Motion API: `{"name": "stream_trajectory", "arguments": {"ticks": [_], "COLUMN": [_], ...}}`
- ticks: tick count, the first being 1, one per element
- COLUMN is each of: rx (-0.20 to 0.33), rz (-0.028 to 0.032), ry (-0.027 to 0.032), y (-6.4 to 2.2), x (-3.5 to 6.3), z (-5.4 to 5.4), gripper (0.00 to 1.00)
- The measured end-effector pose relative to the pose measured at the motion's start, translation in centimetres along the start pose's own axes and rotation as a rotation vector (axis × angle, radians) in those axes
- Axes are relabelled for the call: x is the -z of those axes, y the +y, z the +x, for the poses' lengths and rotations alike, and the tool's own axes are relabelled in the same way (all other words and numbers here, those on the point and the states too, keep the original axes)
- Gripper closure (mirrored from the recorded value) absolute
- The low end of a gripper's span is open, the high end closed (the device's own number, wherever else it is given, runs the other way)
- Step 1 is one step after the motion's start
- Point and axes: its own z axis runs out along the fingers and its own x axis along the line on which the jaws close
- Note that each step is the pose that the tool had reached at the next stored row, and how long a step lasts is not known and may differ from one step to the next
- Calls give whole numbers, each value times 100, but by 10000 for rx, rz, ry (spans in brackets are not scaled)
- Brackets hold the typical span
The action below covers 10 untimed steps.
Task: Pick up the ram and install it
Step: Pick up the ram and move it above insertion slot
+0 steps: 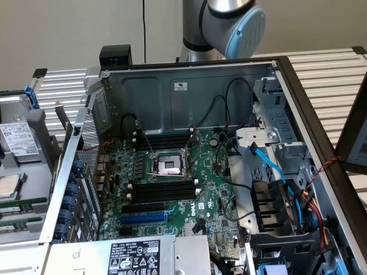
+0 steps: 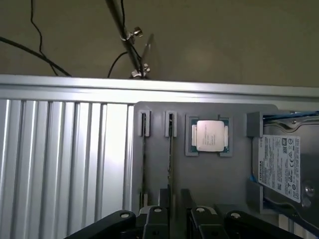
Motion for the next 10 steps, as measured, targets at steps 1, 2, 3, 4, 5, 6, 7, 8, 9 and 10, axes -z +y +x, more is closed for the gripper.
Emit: {"name": "stream_trajectory", "arguments": {"ticks": [1, 2, 3, 4, 5, 6, 7, 8, 9, 10], "rx": [66, 94, 102, 102, 103, 103, 104, 102, 100, 90], "rz": [-1, -1, -2, 0, 0, 0, 0, 0, 5, 7], "ry": [3, 7, 7, 6, 6, 6, 6, 5, 3, 1], "y": [-1, -2, -1, 0, 1, 2, 2, 4, 4, 1], "x": [-18, -37, -54, -73, -92, -111, -128, -146, -165, -183], "z": [1, 11, 40, 84, 132, 180, 224, 268, 298, 307], "gripper": [76, 76, 76, 76, 76, 76, 76, 76, 76, 76]}}
